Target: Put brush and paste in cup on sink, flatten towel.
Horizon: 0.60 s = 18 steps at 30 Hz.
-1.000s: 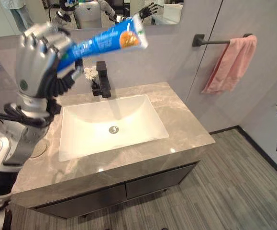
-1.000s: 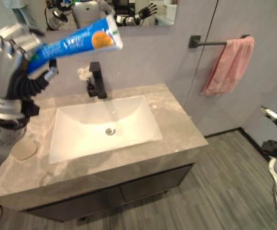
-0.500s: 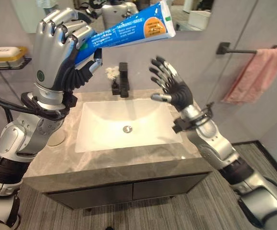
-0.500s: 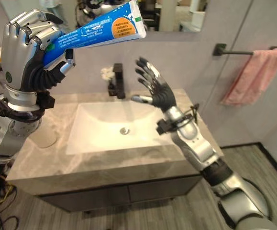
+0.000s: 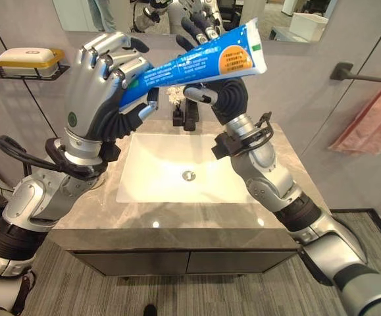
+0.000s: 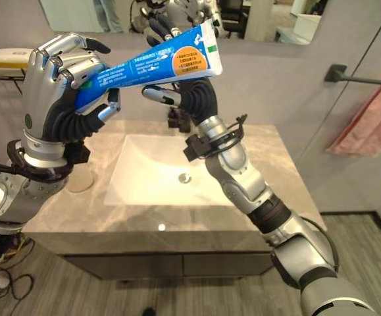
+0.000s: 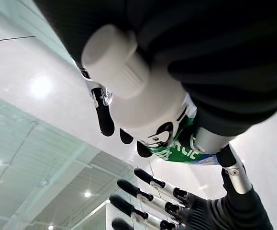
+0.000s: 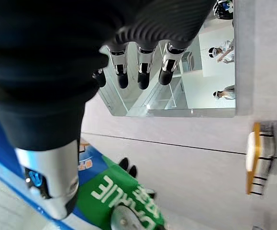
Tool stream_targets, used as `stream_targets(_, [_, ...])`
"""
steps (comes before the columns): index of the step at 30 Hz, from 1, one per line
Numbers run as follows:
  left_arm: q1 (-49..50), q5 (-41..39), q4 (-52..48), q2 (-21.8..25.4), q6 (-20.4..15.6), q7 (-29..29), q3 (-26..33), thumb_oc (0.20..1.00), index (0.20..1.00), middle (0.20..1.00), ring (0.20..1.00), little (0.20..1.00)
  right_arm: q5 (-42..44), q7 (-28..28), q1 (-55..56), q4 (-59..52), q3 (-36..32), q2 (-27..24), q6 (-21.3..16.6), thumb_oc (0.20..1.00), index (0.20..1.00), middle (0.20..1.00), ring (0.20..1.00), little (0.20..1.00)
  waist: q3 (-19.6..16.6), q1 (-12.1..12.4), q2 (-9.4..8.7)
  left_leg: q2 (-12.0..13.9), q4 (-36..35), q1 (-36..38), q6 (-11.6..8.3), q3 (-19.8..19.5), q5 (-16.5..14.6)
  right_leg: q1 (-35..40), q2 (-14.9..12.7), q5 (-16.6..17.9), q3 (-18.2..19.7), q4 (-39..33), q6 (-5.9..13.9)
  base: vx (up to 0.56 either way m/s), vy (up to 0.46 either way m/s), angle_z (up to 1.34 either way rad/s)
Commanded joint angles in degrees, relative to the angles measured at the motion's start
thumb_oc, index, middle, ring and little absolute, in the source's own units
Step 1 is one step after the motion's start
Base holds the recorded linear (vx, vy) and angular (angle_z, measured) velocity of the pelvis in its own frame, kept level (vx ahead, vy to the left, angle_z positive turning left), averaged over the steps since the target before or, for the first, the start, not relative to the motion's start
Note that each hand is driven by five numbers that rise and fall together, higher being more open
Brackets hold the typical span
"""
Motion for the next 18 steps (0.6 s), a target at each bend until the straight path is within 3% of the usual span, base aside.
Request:
stream_targets(1, [-2.3, -2.7, -0.4, 0.0, -0.8, -0.5, -0.7, 0.200, 0.200, 0.200, 0.200, 0.200, 0.1, -0.9, -6.6, -1.0, -2.0, 0.1, -3.7, 1.000, 1.000, 1.000, 1.000, 1.000, -0.9, 1.1, -1.22, 0.5, 0.4, 3.4, -1.21, 0.0, -4.9, -2.8, -3.7, 5.0, -1.1, 0.0, 1.71, 0.00, 0.000, 0.00])
stream_targets(7, [1.3, -5.9, -0.6, -2.3, -1.3, -2.5, -0.7, 0.200, 0.200, 0.200, 0.200, 0.200, 5.6, 2.6, -5.8, -3.4, -0.8, 1.0, -3.6, 1.000, 1.000, 1.000, 1.000, 1.000, -0.5, 1.4, -1.70, -0.1, 0.4, 2.9, -0.84, -0.3, -4.9, -3.2, -4.0, 5.2, -1.3, 0.0, 1.80, 0.00, 0.005, 0.00])
stream_targets(18, [5.7, -8.7, 1.5, -4.4, -1.3, -4.8, -0.4, 0.200, 0.200, 0.200, 0.200, 0.200, 8.0, 4.0, -5.4, -6.9, -1.7, 2.0, -4.8, 1.000, 1.000, 1.000, 1.000, 1.000, -0.4, 1.6, -2.19, -0.2, 0.4, 2.3, -0.71, -0.3, -4.7, -3.8, -4.1, 5.4, -1.1, 0.0, 1.72, 0.00, 0.000, 0.00])
